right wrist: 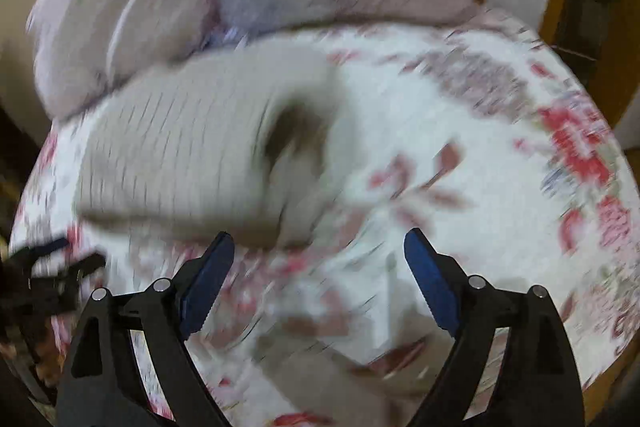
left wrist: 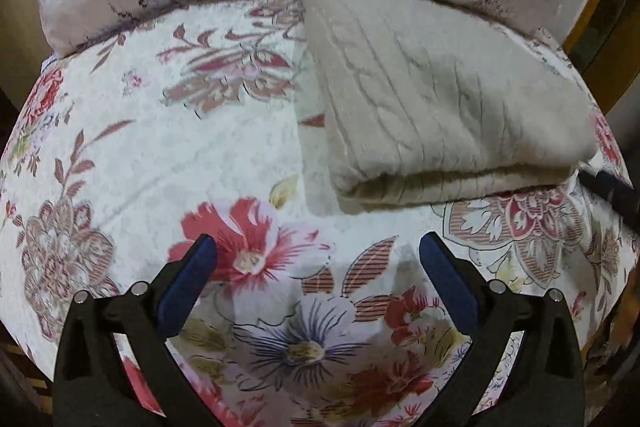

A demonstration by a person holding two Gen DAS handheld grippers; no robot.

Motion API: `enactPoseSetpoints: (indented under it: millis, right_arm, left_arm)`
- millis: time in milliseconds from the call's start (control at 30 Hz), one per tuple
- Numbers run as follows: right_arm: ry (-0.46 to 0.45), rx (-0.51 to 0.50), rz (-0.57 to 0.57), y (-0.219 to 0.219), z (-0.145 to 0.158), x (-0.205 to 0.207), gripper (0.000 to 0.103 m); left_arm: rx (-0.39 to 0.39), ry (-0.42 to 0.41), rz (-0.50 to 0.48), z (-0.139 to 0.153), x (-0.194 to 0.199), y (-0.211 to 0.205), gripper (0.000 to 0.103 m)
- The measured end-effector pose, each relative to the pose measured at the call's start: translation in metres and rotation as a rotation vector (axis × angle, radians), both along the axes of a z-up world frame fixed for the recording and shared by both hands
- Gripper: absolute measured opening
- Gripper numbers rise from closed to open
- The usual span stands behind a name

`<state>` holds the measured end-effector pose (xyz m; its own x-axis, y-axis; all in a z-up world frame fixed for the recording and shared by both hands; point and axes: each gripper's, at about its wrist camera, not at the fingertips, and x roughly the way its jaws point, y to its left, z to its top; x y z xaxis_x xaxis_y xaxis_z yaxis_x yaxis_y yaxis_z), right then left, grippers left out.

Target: Fold small clothes

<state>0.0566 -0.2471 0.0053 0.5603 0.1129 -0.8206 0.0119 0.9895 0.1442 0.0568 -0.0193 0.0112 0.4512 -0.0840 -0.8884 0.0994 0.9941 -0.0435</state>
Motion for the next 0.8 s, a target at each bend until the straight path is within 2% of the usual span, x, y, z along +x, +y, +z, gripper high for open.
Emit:
enactPoseSetpoints:
  millis: [100, 200, 267, 800]
  right_arm:
    - [0.04, -0.066, 0.029, 0.017, -0.014, -0.002, 0.089]
    - [0.036, -0.126, 0.042, 0.028, -0.021, -0.003, 0.096]
    - [0.041, -0.114, 0.026, 0.027, -0.022, -0.004, 0.102]
    - [-0.008, -0.116, -0.014, 0.029, -0.024, -0.012, 0.102]
  left_arm:
    - [0.035, 0.0, 0.016, -0.006, -0.002, -0.005, 0.101]
    - [0.042, -0.008, 0.03, -0.006, -0.004, -0.006, 0.101]
    - [0.045, -0.007, 0.028, -0.006, -0.005, -0.006, 0.101]
    - [0.048, -0.012, 0.027, -0.006, -0.005, -0.004, 0.101]
